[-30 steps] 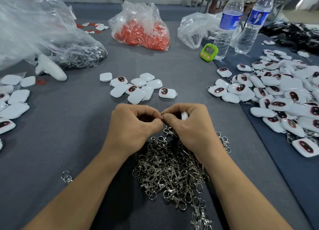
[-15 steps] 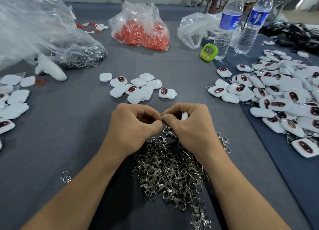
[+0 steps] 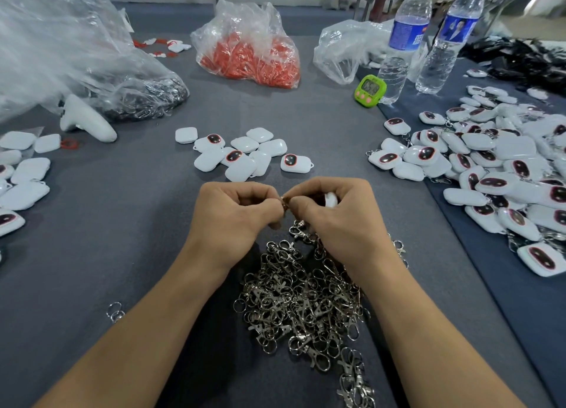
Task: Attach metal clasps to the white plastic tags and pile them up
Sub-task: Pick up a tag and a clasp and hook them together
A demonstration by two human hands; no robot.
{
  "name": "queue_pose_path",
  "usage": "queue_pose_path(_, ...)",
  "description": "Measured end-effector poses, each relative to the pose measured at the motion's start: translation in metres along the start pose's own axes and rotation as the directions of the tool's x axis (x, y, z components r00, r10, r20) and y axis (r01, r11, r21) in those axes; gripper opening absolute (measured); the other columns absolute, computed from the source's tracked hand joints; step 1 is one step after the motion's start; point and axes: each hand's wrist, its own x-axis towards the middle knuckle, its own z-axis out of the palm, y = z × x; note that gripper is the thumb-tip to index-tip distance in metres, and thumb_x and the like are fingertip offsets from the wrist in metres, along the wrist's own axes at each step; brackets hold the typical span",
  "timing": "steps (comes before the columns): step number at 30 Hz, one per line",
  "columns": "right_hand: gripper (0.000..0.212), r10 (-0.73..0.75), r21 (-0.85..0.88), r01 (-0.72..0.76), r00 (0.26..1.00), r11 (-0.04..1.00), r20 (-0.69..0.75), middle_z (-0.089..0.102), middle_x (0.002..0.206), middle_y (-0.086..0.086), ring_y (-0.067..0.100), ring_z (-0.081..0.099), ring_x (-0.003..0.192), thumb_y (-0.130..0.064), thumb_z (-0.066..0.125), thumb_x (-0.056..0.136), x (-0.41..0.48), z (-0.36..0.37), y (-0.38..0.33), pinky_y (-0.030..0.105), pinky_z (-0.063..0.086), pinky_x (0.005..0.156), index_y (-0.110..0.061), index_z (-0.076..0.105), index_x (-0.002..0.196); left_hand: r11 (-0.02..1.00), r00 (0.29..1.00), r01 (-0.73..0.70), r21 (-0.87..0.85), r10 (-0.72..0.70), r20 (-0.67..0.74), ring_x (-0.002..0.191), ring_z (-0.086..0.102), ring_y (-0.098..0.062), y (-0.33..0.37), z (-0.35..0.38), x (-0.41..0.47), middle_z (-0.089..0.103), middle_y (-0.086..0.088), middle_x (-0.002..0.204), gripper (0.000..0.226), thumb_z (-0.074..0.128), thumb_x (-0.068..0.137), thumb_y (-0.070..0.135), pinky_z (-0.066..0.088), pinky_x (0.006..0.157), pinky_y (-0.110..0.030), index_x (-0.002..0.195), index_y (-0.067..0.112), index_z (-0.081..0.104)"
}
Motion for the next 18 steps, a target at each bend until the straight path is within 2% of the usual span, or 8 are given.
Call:
queue_pose_path(3,0.025,0.025,-0.167,-0.041,0.995,0.985,-0.097,0.075,0.075,-0.007,0.01,0.068,0.07,-0.012,0.066,0.088,0.001,-0.002,0.003,0.039,0.06,0.073,-0.032,0.081,0.086,0.996,0.982,0.012,0.092,0.005,-0.187,0.044,0.048,-0.005,-0.001,-0.005,0.004,0.064,0.0,0.051,0.009,0.069,0.062,0.018,0.035,0.045,-0.016,0.061,0.025,0.075)
queue_pose_path(5,0.034,-0.002,-0.367,-0.013,0.999,0.93,-0.041,0.077,0.09,-0.015,0.006,0.066,0.076,-0.01,0.059,0.091,-0.001,-0.004,0.003,0.031,0.057,0.08,-0.035,0.08,0.099,0.949,0.947,0.036,0.314,0.068,-0.313,0.045,0.051,-0.007,-0.005,-0.013,0.006,0.063,0.006,0.051,0.005,0.069,0.063,0.031,0.041,0.049,-0.02,0.066,0.032,0.074)
queue_pose_path(7,0.041,0.016,-0.47,0.025,0.996,0.882,0.082,0.075,0.09,-0.017,0.003,0.057,0.063,-0.007,0.054,0.089,-0.004,-0.004,0.0,0.024,0.051,0.069,-0.038,0.079,0.101,0.806,0.916,0.103,0.582,0.152,-0.371,0.053,0.059,-0.016,-0.006,-0.017,0.005,0.061,0.008,0.052,0.012,0.066,0.065,0.041,0.051,0.058,-0.028,0.067,0.03,0.07)
queue_pose_path(9,0.042,0.03,-0.504,0.06,0.985,0.862,0.168,0.07,0.07,-0.016,0.003,0.057,0.054,-0.005,0.053,0.083,-0.004,-0.006,-0.004,0.012,0.04,0.053,-0.037,0.08,0.085,0.69,0.915,0.114,0.715,0.208,-0.347,0.058,0.057,-0.023,-0.006,-0.015,0.003,0.055,0.006,0.053,0.016,0.066,0.069,0.042,0.05,0.06,-0.032,0.065,0.027,0.065)
queue_pose_path(11,0.038,0.05,-0.492,0.077,0.969,0.867,0.24,0.065,0.055,-0.013,0.001,0.059,0.054,-0.003,0.052,0.074,-0.002,-0.012,-0.008,0.01,0.037,0.044,-0.031,0.076,0.067,0.636,0.926,0.065,0.769,0.249,-0.284,0.06,0.055,-0.021,-0.008,-0.012,0.002,0.052,0.008,0.056,0.012,0.072,0.072,0.038,0.043,0.059,-0.03,0.066,0.029,0.066)
queue_pose_path(14,0.03,0.096,-0.411,0.037,0.95,0.911,0.297,0.065,0.053,-0.01,0.003,0.055,0.046,-0.008,0.055,0.068,0.001,-0.02,-0.007,0.01,0.034,0.043,-0.03,0.073,0.059,0.565,0.951,-0.059,0.823,0.281,-0.125,0.064,0.056,-0.018,-0.012,-0.009,0.0,0.062,0.01,0.066,0.006,0.077,0.074,0.035,0.038,0.062,-0.028,0.072,0.032,0.073)
queue_pose_path(16,0.027,0.123,-0.2,-0.087,0.977,0.976,0.176,0.071,0.061,-0.001,0.005,0.052,0.045,-0.015,0.055,0.063,0.004,-0.022,-0.003,0.021,0.042,0.05,-0.03,0.077,0.068,0.552,0.957,-0.147,0.821,0.289,-0.022,0.064,0.055,-0.016,-0.013,-0.007,0.0,0.063,0.011,0.067,0.004,0.077,0.075,0.034,0.039,0.062,-0.028,0.073,0.032,0.074)
queue_pose_path(18,0.031,0.175,0.007,-0.175,0.984,0.984,0.018,0.074,0.072,0.01,0.013,0.058,0.053,-0.02,0.055,0.061,0.008,-0.02,0.003,0.031,0.047,0.059,-0.027,0.079,0.081,0.58,0.967,-0.171,0.796,0.255,0.023,0.068,0.058,-0.017,-0.014,-0.008,0.001,0.064,0.011,0.067,0.005,0.078,0.076,0.033,0.044,0.065,-0.031,0.075,0.033,0.074)
